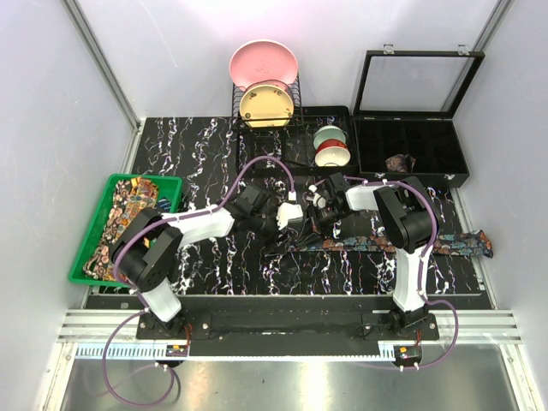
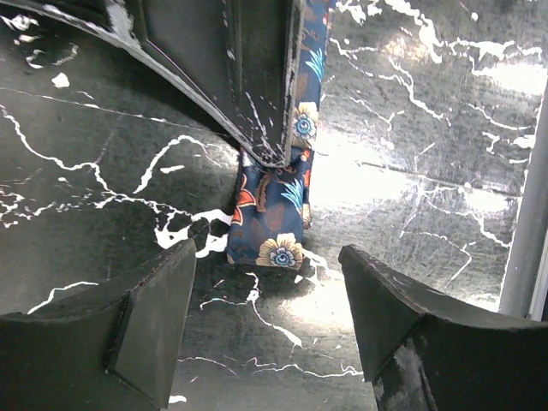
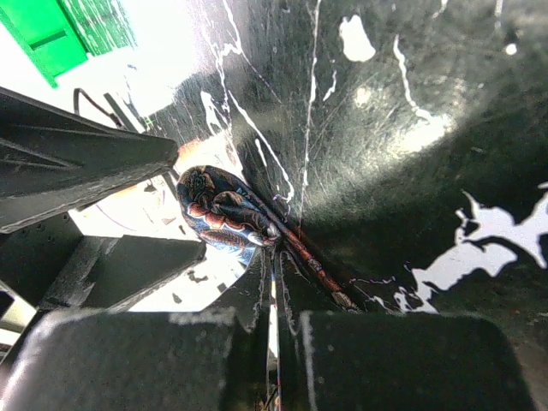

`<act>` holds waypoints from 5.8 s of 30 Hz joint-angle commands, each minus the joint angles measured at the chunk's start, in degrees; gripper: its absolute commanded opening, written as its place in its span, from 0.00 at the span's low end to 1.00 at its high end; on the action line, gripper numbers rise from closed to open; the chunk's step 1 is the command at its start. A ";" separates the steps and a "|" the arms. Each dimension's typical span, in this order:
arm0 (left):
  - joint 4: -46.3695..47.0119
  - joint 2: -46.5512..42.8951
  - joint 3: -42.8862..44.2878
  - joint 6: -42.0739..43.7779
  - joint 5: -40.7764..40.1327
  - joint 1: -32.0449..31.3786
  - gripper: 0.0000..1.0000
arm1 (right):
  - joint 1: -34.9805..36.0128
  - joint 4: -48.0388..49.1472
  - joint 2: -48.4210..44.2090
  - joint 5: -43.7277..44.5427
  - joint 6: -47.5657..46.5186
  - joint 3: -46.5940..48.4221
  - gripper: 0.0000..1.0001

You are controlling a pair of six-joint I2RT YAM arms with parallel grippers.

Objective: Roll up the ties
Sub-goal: Roll the tie at the center of the board.

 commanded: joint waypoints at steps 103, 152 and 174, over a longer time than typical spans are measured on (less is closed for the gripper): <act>5.93 1.13 0.95 -1.85 -5.68 -4.15 0.73 | -3.84 -10.03 -3.54 8.48 -7.70 -2.49 0.00; 6.99 1.75 0.24 3.07 -7.70 -7.76 0.68 | -3.67 -9.07 1.73 8.57 -7.26 -1.00 0.00; 6.46 5.53 7.10 1.67 2.59 -8.72 0.26 | -3.76 -8.28 2.96 7.96 -7.35 -1.44 0.00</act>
